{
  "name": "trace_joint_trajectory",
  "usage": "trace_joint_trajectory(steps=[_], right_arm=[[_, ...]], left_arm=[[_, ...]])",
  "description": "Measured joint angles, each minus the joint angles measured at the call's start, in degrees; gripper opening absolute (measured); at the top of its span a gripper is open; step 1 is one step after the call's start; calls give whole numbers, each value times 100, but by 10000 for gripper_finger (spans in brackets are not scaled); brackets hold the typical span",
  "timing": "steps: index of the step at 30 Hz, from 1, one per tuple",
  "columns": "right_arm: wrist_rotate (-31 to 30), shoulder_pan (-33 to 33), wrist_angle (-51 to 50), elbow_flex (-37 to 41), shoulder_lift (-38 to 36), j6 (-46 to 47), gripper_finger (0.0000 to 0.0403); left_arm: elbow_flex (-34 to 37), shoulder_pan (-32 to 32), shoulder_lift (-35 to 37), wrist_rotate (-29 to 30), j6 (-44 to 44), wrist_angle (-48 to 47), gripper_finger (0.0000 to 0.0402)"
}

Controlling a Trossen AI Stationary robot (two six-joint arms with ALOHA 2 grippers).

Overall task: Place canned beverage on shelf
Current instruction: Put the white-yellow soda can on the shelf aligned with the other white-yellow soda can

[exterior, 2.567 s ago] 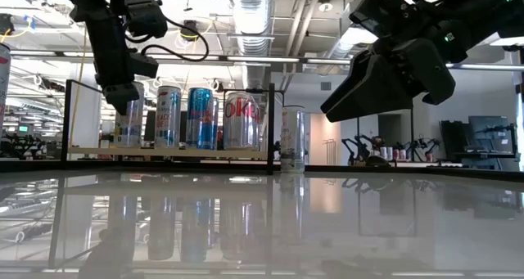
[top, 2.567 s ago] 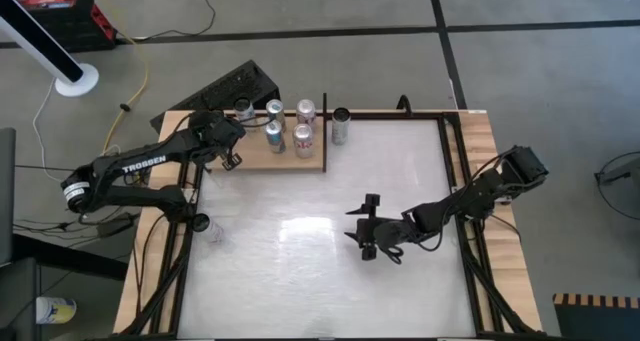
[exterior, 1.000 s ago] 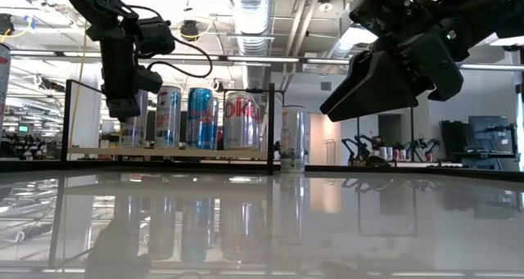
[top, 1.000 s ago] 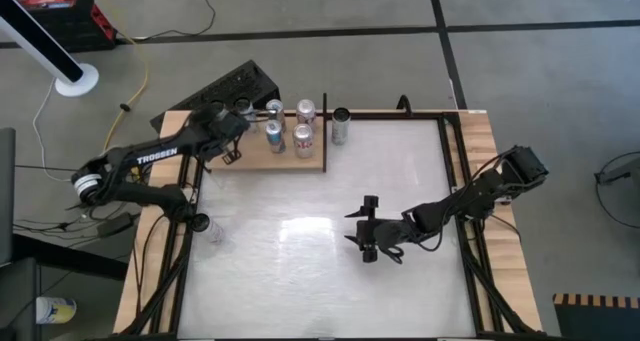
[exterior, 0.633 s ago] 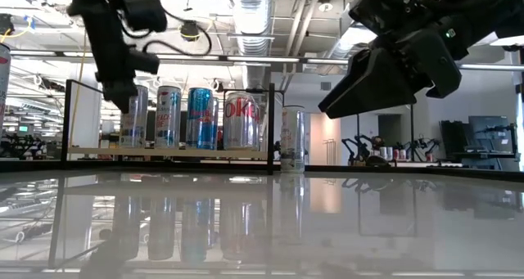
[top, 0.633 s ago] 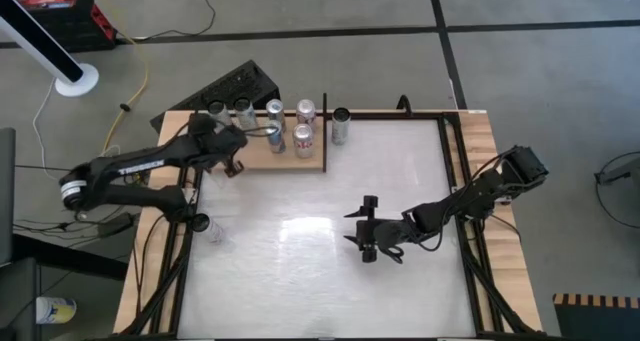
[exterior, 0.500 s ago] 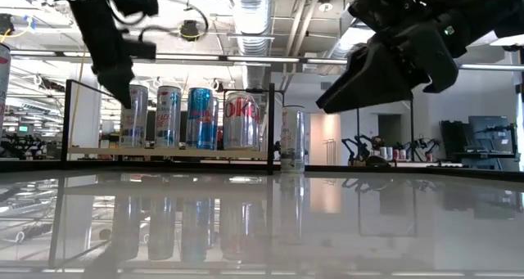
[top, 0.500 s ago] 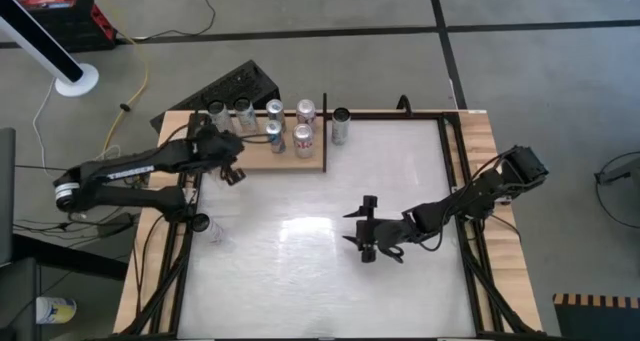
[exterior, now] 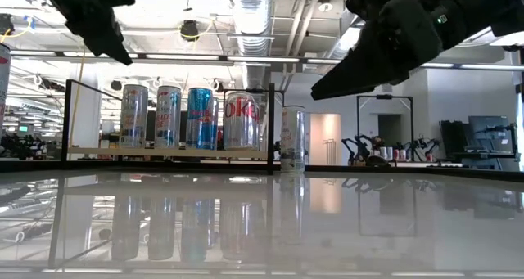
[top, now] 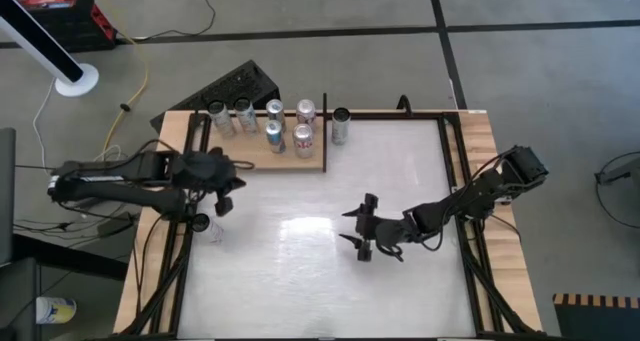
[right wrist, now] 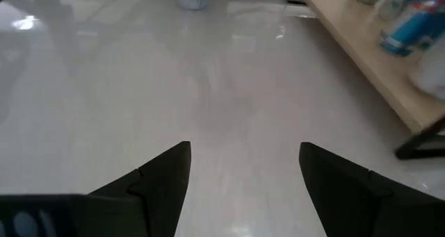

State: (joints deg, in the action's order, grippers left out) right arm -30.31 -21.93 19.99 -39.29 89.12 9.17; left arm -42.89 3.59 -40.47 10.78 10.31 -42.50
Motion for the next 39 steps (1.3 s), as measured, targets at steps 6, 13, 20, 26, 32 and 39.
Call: trace_joint_trajectory(steps=[6, 13, 20, 26, 32, 39], right_arm=[[-1828, 179, -125, -157, -72, -54, 291], [-1036, 1630, -1111, -641, -757, -113, 291], [1174, 3568, -1275, -646, -1012, -337, 292], [1988, 4668, -888, -634, -1010, -916, 306], [3749, 5547, -396, -638, -859, -1125, 332], [4279, 5980, 106, -651, -408, -1691, 361]], left_arm=[[0, -554, 41, 244, -196, 159, 0], [-7, -669, 307, 211, -1114, 1999, 0], [715, -487, 1015, 199, -2309, 3574, 17], [1663, -214, 1487, 254, -2892, 5217, 87], [2160, -128, 1496, 175, -3084, 5836, 170], [2181, -130, 1451, 253, -3019, 5873, 243]])
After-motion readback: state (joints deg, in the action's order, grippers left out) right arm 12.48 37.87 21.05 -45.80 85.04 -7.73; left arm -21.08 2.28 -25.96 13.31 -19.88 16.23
